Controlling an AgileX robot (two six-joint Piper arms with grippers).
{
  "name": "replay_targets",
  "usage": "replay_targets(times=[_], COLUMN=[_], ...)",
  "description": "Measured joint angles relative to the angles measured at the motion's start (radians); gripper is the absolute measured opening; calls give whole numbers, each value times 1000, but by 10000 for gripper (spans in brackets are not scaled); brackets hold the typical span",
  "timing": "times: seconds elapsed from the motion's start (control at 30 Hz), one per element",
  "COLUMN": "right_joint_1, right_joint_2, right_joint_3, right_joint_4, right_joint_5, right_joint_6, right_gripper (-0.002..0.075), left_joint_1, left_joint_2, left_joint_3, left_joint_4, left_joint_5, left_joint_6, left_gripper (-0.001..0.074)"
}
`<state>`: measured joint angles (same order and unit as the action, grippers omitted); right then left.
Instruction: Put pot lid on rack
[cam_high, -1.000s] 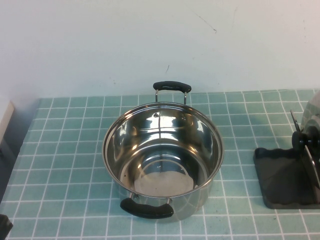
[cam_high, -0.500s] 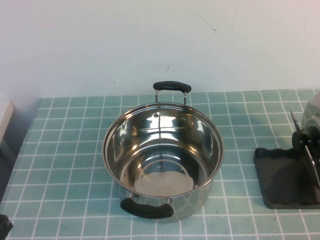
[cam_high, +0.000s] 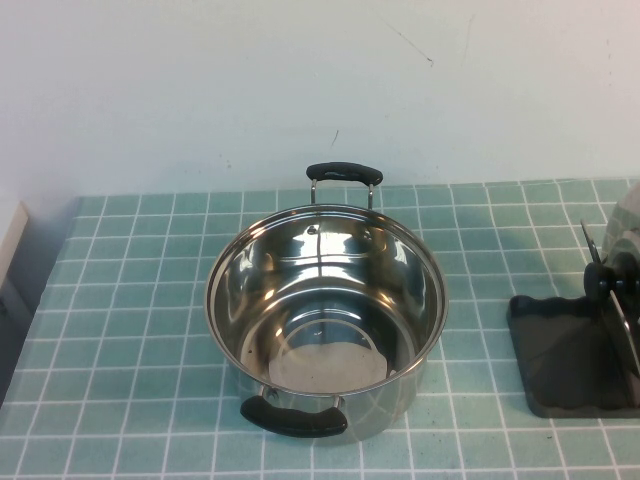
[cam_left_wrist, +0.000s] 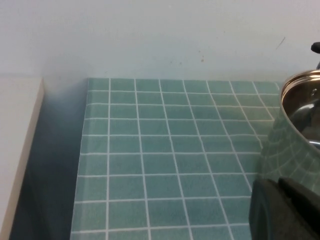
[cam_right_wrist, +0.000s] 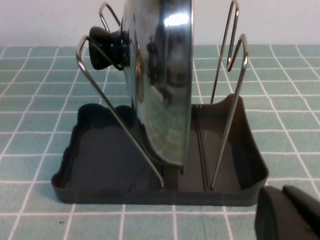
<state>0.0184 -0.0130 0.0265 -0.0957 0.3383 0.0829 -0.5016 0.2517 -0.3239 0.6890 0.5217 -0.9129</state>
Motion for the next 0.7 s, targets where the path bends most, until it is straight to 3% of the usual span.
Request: replay_targets(times=[0.13, 0.33, 0.57, 0.7], right_joint_1=[0, 0, 0, 0], right_joint_2=[0, -2, -2, -2], right_joint_3=[0, 0, 0, 0], right_joint_4=[0, -2, -2, -2], right_joint_5=[0, 0, 0, 2], right_joint_6=[0, 0, 0, 0], right_gripper=[-3, -3, -3, -3], left_joint_1=[20, 152, 361, 477], left_joint_2=[-96, -258, -266, -266], left_joint_3=[50, 162, 287, 345], left_joint_4=[-16, -178, -608, -754], left_joint_5=[16, 30, -155, -266], left_joint_6=[48, 154, 803, 913], left_gripper=[-2, -2, -2, -2])
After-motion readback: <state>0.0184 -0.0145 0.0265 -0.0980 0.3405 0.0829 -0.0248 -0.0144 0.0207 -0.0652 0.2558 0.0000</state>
